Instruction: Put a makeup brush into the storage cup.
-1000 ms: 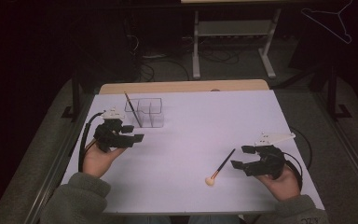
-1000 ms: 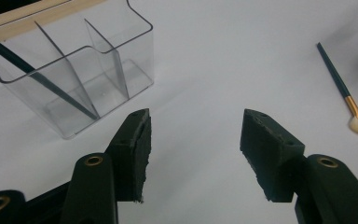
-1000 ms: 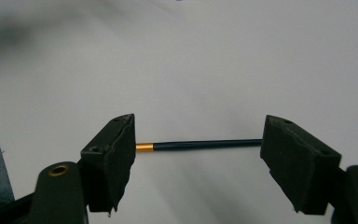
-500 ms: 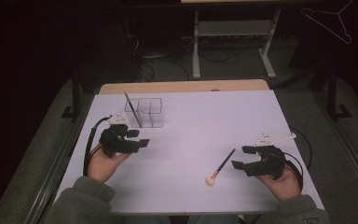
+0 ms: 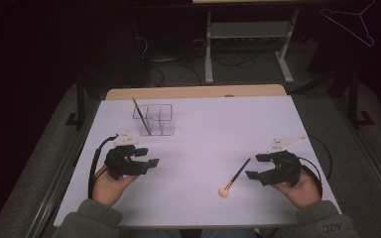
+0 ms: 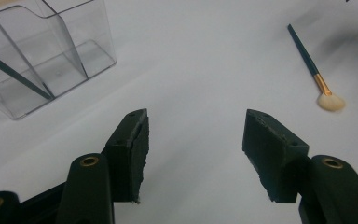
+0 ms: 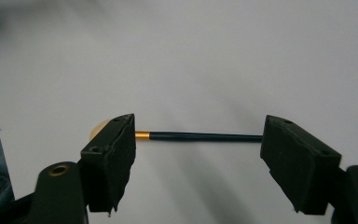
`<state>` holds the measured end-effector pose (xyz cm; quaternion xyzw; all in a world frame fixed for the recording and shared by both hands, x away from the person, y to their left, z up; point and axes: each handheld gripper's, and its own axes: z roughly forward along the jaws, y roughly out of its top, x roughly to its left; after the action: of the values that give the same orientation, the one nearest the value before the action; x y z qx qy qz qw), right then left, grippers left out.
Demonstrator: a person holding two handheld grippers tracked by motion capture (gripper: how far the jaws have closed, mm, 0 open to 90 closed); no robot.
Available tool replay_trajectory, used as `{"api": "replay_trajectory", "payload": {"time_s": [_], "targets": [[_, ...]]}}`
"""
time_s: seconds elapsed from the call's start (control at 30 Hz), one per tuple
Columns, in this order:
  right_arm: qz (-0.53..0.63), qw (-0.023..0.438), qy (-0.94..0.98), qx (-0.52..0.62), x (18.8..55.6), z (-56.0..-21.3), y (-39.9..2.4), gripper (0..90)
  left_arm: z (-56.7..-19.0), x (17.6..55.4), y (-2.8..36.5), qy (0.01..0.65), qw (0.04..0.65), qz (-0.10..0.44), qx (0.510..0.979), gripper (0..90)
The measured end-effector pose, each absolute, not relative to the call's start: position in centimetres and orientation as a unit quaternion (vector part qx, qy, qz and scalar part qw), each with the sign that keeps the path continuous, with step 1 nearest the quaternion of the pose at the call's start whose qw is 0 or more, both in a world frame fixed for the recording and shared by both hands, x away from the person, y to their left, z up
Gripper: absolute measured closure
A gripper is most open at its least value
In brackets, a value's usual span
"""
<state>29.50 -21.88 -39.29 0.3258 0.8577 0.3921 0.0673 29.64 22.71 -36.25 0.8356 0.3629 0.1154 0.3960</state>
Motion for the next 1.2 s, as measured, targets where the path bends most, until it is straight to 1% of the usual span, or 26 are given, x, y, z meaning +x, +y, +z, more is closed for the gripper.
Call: {"api": "replay_trajectory", "payload": {"time_s": [0.43, 0.67, 0.77, 0.97, 1.1, 1.2], "targets": [[0.346, 0.059, 0.898, 0.265, 31.5, -36.7, -20.4, 22.5, -35.8, 28.1, 22.5, 0.352, 0.402, 0.12, 0.837, 38.7], [0.324, 0.07, 0.919, 0.212, 32.9, -35.0, -19.4, 21.8, -35.8, 27.7, 22.8, 0.348, 0.403, 0.121, 0.838, 38.1], [0.307, 0.064, 0.931, 0.187, 33.6, -35.4, -18.6, 23.4, -35.9, 27.6, 22.9, 0.35, 0.407, 0.121, 0.835, 37.8], [0.279, 0.048, 0.947, 0.153, 34.6, -37.3, -17.0, 25.8, -36.2, 27.4, 23.4, 0.353, 0.409, 0.117, 0.833, 37.4], [0.269, 0.038, 0.951, 0.145, 35.0, -38.3, -16.4, 27.4, -36.2, 27.3, 23.6, 0.36, 0.415, 0.117, 0.827, 37.4], [0.259, 0.028, 0.955, 0.143, 35.2, -39.0, -16.0, 28.6, -36.1, 27.3, 23.8, 0.354, 0.412, 0.118, 0.831, 37.3]]}}
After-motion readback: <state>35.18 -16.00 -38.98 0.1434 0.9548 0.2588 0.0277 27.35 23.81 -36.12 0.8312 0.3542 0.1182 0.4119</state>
